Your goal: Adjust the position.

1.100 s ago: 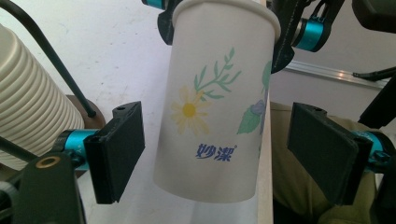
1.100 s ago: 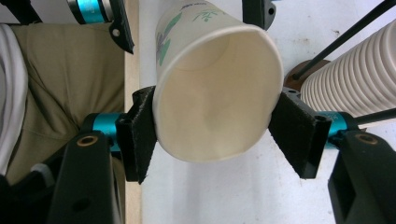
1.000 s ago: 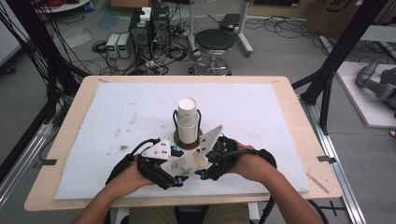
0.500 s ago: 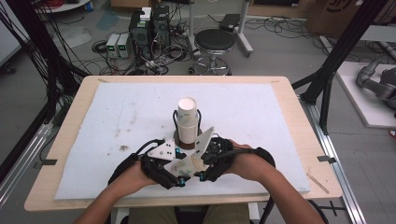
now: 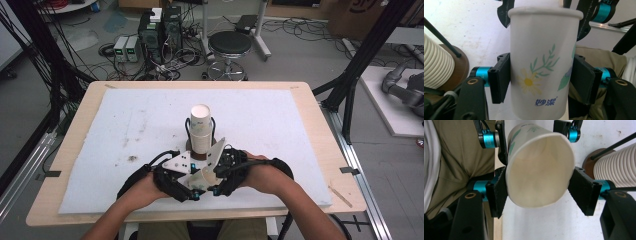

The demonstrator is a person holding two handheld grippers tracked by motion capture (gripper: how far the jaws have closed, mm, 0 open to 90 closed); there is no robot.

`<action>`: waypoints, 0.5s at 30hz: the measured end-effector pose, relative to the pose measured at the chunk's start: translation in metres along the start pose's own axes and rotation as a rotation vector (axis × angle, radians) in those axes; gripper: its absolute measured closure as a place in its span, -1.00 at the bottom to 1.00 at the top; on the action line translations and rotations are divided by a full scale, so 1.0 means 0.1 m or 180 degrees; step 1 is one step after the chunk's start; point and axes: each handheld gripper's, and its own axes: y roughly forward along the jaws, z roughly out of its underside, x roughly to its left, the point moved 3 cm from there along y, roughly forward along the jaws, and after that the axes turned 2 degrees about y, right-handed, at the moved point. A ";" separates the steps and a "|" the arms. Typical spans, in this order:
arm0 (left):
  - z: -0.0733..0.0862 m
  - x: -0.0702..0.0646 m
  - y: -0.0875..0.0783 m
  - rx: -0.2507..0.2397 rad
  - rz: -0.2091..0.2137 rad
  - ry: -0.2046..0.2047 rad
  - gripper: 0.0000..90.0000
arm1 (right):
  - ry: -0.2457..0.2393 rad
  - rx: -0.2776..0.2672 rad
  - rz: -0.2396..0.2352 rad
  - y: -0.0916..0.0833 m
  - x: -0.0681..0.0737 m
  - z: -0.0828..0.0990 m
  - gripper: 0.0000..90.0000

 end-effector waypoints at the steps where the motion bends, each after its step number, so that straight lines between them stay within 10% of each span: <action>1: 0.00 0.00 0.00 0.0005 0.0002 0.0005 -0.18 | 0.0006 0.0003 -0.0016 0.00 0.00 0.00 -0.20; 9: 0.02 0.00 0.01 -0.0047 0.0050 -0.0011 -0.16 | 0.0020 -0.0066 -0.0075 0.01 -0.01 0.01 -0.21; 15: 0.05 0.03 -0.04 -0.0192 -0.0002 -0.0119 -0.19 | 0.0217 -0.0423 -0.0053 -0.04 -0.05 0.06 -0.44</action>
